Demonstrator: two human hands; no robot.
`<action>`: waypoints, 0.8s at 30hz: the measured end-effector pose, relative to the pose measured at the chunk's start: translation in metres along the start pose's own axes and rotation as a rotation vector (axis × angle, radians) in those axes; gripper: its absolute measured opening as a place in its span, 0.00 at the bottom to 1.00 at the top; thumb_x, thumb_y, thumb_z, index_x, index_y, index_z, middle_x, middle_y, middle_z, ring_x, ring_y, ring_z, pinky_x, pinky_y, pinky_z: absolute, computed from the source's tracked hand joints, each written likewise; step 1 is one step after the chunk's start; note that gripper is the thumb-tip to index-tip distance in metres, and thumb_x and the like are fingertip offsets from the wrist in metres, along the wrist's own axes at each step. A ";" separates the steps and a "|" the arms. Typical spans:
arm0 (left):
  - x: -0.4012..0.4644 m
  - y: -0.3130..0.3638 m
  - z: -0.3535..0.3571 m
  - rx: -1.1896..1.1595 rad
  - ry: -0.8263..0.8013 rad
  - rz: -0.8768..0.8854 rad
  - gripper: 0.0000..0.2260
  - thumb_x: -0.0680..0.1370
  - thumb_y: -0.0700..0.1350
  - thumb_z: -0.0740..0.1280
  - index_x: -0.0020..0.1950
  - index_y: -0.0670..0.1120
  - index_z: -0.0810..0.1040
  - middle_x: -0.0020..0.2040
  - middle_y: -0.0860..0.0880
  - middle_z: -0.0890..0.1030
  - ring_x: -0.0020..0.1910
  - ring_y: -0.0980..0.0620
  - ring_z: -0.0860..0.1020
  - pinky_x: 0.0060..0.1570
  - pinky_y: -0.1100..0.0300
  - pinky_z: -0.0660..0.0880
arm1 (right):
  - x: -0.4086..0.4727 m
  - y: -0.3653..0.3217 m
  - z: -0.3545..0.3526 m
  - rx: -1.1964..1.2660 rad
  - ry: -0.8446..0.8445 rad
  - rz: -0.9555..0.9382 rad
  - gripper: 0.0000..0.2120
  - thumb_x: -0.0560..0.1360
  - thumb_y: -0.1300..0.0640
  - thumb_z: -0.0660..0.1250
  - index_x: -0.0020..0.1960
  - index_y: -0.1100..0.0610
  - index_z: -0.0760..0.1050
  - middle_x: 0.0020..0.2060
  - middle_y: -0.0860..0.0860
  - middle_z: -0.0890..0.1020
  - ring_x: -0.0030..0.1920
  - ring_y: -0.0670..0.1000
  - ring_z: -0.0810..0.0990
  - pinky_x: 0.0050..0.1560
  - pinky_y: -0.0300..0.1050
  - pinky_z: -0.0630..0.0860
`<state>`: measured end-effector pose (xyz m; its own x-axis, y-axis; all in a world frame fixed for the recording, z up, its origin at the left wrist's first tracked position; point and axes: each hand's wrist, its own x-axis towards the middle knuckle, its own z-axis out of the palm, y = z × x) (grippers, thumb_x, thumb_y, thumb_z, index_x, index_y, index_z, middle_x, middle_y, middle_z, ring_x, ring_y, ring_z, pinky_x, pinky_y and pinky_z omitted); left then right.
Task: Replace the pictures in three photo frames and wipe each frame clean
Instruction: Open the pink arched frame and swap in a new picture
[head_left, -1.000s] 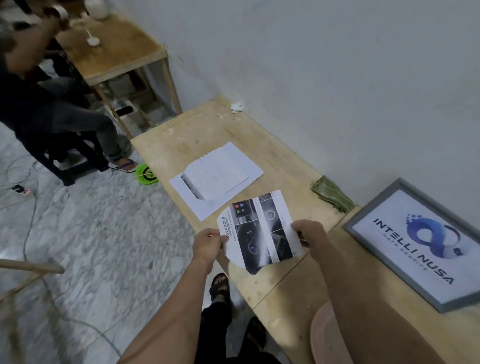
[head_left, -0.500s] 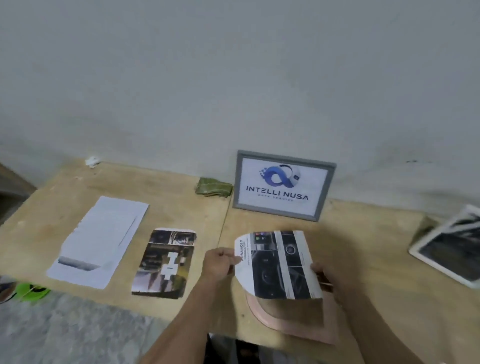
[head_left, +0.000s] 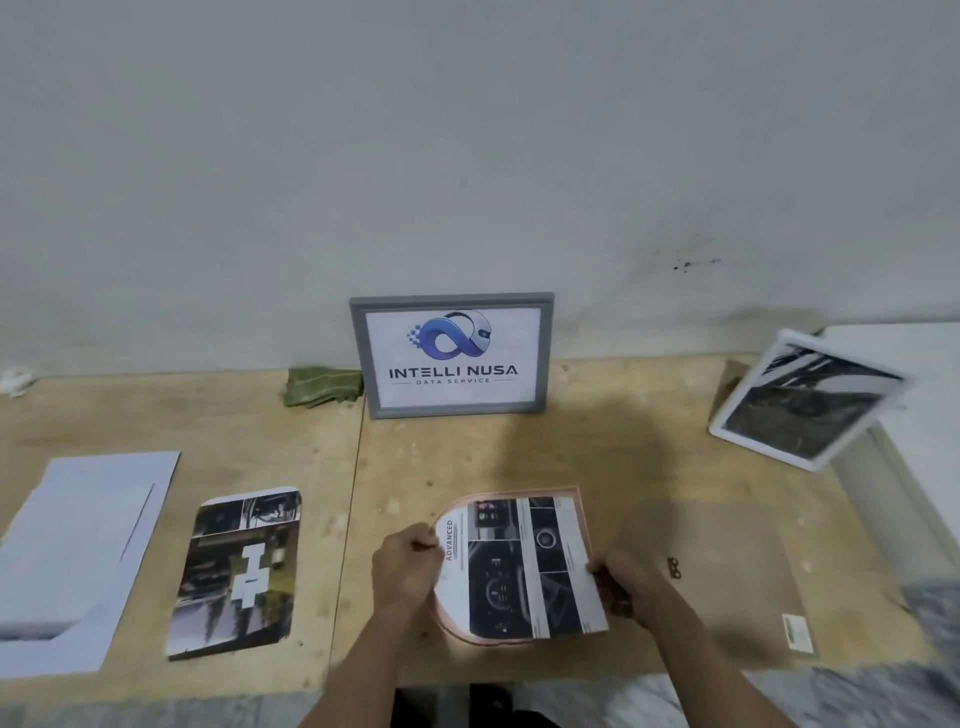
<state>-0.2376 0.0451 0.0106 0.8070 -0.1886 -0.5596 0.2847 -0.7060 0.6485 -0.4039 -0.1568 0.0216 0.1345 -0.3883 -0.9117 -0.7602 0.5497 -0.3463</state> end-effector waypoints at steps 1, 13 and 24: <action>0.003 0.001 0.001 0.015 0.003 -0.004 0.11 0.72 0.36 0.69 0.36 0.51 0.84 0.39 0.55 0.84 0.42 0.51 0.81 0.42 0.56 0.79 | 0.002 -0.003 0.001 -0.005 0.000 0.004 0.11 0.73 0.66 0.61 0.33 0.57 0.66 0.27 0.53 0.70 0.28 0.51 0.68 0.32 0.41 0.66; 0.012 0.005 0.009 0.361 0.044 0.091 0.09 0.77 0.44 0.64 0.51 0.51 0.84 0.51 0.49 0.85 0.45 0.48 0.80 0.42 0.60 0.73 | 0.017 -0.014 0.016 -0.180 0.125 -0.182 0.03 0.76 0.61 0.63 0.45 0.61 0.73 0.42 0.55 0.77 0.42 0.52 0.77 0.43 0.45 0.74; 0.009 -0.006 0.017 0.405 -0.039 0.334 0.12 0.79 0.45 0.67 0.61 0.45 0.82 0.59 0.48 0.80 0.55 0.48 0.79 0.54 0.57 0.75 | -0.001 0.003 0.026 -0.271 0.235 -0.353 0.04 0.73 0.61 0.64 0.46 0.60 0.77 0.43 0.55 0.80 0.44 0.52 0.76 0.43 0.43 0.69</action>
<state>-0.2407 0.0361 -0.0067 0.7975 -0.4683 -0.3803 -0.2141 -0.8090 0.5474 -0.3899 -0.1349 0.0158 0.2905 -0.6889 -0.6641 -0.8360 0.1549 -0.5263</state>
